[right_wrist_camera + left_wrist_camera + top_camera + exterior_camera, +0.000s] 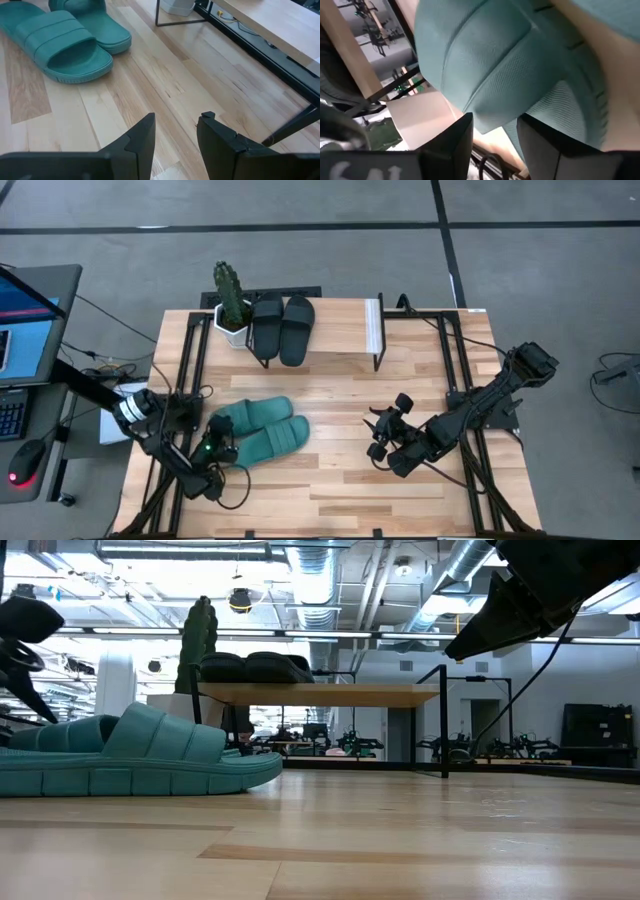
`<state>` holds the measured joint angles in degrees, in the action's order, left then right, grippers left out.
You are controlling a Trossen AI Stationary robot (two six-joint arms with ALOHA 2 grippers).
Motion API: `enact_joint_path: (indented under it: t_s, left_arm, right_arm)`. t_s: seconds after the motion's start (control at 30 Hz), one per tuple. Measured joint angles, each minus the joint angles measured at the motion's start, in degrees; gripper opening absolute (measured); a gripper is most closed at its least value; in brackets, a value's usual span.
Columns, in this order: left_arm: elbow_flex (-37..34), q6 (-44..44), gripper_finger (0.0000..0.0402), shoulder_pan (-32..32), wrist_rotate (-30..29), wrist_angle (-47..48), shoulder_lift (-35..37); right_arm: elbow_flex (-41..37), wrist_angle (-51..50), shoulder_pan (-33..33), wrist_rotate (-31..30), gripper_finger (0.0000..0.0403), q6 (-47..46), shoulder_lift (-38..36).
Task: Pick and place slides into the shelf
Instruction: Put the top green slide on the shelf
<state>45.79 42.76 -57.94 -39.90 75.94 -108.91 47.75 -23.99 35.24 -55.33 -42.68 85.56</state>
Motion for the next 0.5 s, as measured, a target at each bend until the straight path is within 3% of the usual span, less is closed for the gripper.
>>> enact_joint_path:
  t_s: [0.3, 0.5]
  left_arm:
    - [0.09, 7.85, 0.0144, -3.36, -2.29, -1.38, -0.01]
    - [0.09, 8.22, 0.0144, -3.44, -4.39, -2.08, 0.01]
  right_arm:
    - [-0.02, 0.00, -0.02, 0.00, 0.0134, 0.00, 0.00]
    - [-0.02, 0.02, 0.00, -0.01, 0.0134, -0.42, 0.02]
